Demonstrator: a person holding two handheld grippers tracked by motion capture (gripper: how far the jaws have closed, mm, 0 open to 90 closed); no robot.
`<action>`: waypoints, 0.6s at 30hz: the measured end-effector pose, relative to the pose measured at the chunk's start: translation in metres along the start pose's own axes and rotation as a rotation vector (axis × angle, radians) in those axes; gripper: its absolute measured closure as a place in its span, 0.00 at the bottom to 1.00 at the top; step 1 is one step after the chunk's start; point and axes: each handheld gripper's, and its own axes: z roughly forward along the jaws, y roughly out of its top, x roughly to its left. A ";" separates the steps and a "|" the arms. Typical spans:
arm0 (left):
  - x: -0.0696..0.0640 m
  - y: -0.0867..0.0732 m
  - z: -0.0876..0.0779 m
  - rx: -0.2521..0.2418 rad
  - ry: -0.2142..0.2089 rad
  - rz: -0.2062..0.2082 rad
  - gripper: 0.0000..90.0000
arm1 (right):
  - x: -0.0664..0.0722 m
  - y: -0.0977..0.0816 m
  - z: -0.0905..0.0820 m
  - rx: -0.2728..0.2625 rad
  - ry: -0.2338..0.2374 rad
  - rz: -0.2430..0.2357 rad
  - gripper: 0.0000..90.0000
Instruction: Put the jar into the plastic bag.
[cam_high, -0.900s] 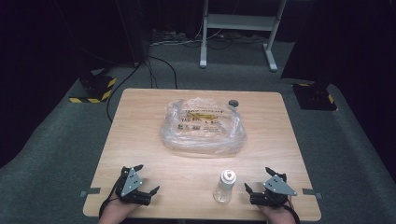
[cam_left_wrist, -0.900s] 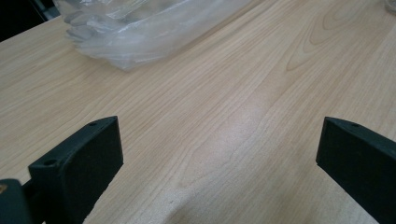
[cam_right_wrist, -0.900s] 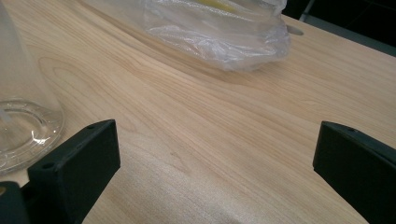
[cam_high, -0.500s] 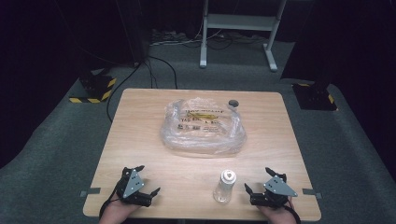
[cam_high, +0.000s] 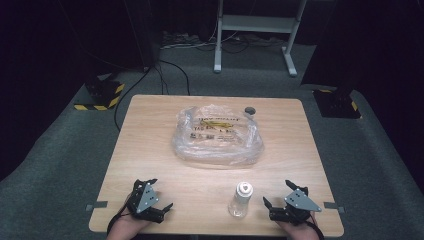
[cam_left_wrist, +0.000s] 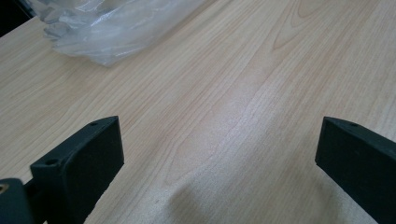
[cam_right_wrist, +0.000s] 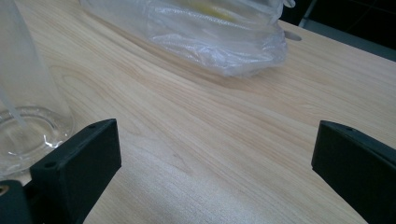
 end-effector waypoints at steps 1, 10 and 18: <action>0.000 0.000 0.000 0.005 -0.003 0.006 0.02 | 0.000 0.002 -0.003 -0.010 0.004 0.006 0.01; 0.001 0.000 0.000 -0.004 -0.007 -0.011 0.02 | 0.005 0.018 -0.019 -0.067 0.000 -0.006 0.01; 0.001 0.000 0.000 0.001 -0.014 -0.009 0.02 | 0.012 0.031 -0.031 -0.106 0.004 -0.001 0.00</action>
